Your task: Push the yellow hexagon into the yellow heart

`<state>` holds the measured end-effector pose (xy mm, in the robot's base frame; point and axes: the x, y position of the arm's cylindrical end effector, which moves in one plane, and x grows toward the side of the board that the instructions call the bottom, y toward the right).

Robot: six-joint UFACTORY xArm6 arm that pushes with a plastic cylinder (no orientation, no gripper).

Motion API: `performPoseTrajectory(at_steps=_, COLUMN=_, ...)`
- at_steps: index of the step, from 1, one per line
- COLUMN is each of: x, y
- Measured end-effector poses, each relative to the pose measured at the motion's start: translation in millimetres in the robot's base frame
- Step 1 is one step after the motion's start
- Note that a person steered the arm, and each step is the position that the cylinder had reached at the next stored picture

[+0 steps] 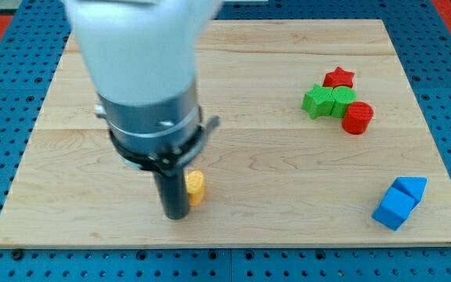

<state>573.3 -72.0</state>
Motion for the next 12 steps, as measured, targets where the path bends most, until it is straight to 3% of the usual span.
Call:
performPoseTrajectory(at_steps=1, x=3.5, y=-66.6)
performPoseTrajectory(at_steps=2, x=-14.0, y=-8.7)
performPoseTrajectory(at_steps=3, x=-14.7, y=-19.5)
performPoseTrajectory(at_steps=4, x=-70.2, y=-61.0)
performPoseTrajectory(at_steps=5, x=-166.4, y=12.2)
performPoseTrajectory(at_steps=6, x=-234.0, y=-25.2)
performPoseTrajectory(at_steps=7, x=-224.5, y=-98.4)
performPoseTrajectory(at_steps=10, x=-104.7, y=-15.1)
performPoseTrajectory(at_steps=12, x=-74.7, y=13.7)
